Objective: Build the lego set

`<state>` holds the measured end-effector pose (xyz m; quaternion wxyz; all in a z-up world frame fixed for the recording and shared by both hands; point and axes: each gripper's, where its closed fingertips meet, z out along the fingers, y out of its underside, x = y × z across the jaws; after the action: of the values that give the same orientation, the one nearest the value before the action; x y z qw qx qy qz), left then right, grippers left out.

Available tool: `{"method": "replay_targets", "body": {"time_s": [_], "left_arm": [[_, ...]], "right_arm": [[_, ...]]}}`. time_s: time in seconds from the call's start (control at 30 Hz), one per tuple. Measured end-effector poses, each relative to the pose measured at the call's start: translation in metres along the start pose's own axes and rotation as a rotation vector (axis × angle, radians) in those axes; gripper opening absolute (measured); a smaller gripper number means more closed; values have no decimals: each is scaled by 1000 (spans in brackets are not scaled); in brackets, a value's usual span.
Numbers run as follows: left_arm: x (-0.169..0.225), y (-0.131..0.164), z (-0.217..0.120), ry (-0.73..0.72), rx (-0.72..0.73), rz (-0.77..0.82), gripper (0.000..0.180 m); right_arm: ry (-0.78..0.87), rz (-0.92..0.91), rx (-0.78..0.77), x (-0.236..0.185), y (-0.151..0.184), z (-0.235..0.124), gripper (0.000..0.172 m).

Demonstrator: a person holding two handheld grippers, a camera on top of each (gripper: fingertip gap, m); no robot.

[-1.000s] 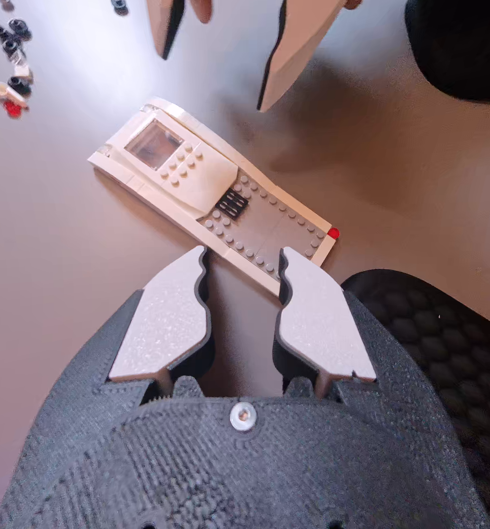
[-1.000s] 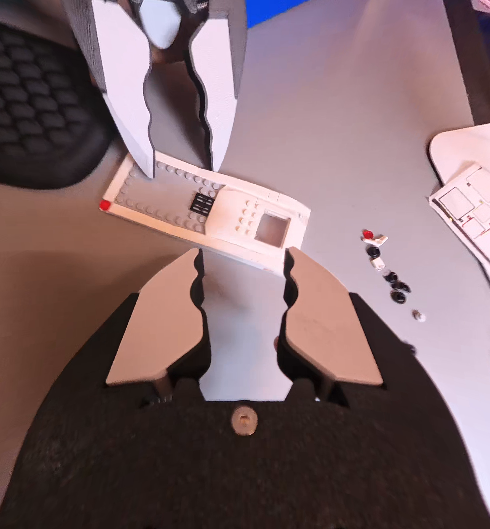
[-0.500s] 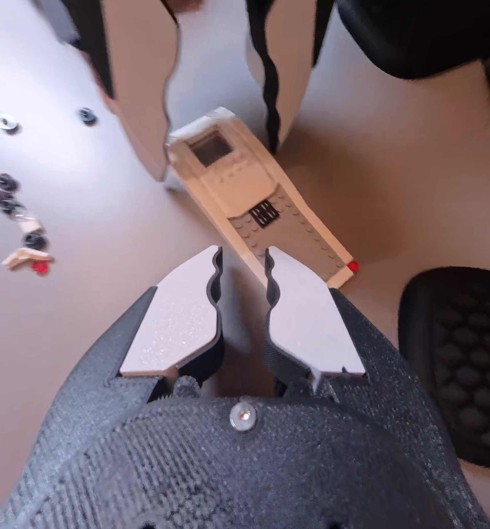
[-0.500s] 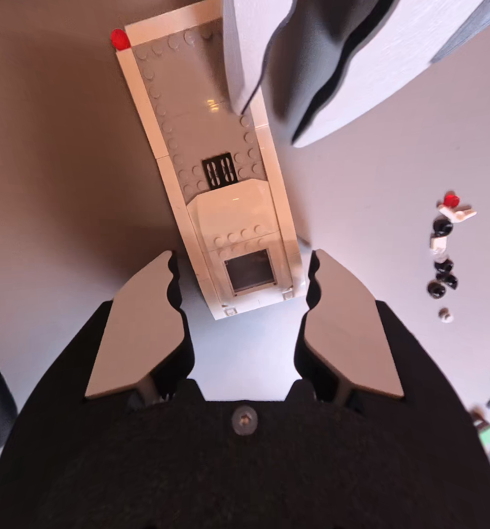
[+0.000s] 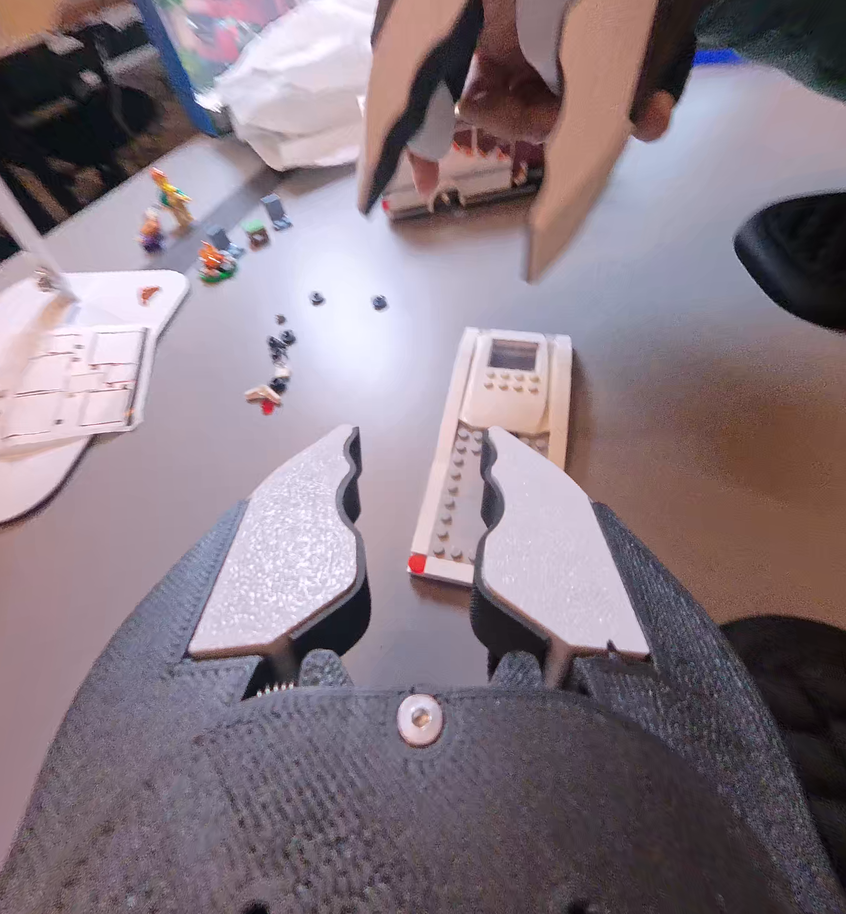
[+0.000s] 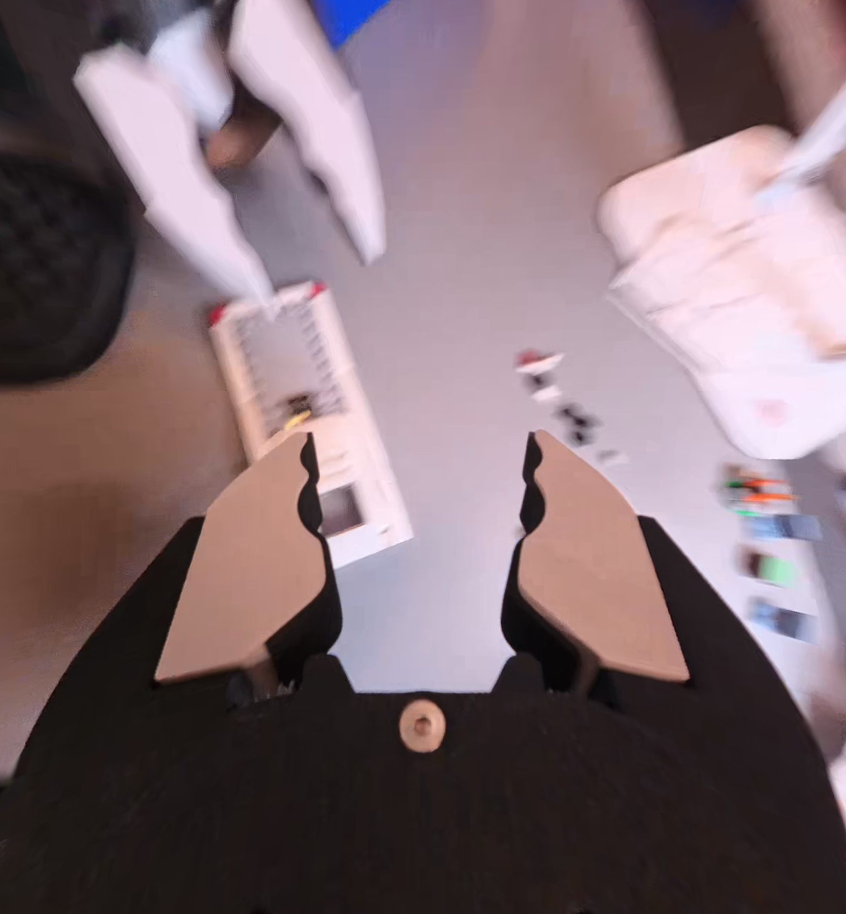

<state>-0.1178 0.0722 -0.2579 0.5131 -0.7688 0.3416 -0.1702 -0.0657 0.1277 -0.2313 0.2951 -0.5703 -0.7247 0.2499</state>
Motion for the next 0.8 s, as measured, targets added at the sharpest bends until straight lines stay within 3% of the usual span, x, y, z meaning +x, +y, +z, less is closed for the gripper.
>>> {"method": "replay_targets", "body": {"time_s": [0.17, 0.33, 0.4, 0.47, 0.63, 0.8], "left_arm": [[-19, -14, -7, -136, 129, -57, 35], [-21, -8, -6, -178, 129, -37, 30], [-24, -11, -7, -217, 130, -14, 30], [-39, -21, -13, -326, 136, 21, 30], [-102, -89, -33, -602, 67, 129, 32], [-220, -134, -37, -900, -53, 122, 40]], "right_arm": [[536, 116, 305, 140, -65, -64, 52], [692, 378, 372, 237, -71, -71, 45], [713, 392, 358, 253, -70, -61, 40], [804, 368, 346, 263, -65, -62, 16], [877, 410, 402, 263, -47, -64, 16], [854, 518, 498, 260, -32, -62, 17]]}}
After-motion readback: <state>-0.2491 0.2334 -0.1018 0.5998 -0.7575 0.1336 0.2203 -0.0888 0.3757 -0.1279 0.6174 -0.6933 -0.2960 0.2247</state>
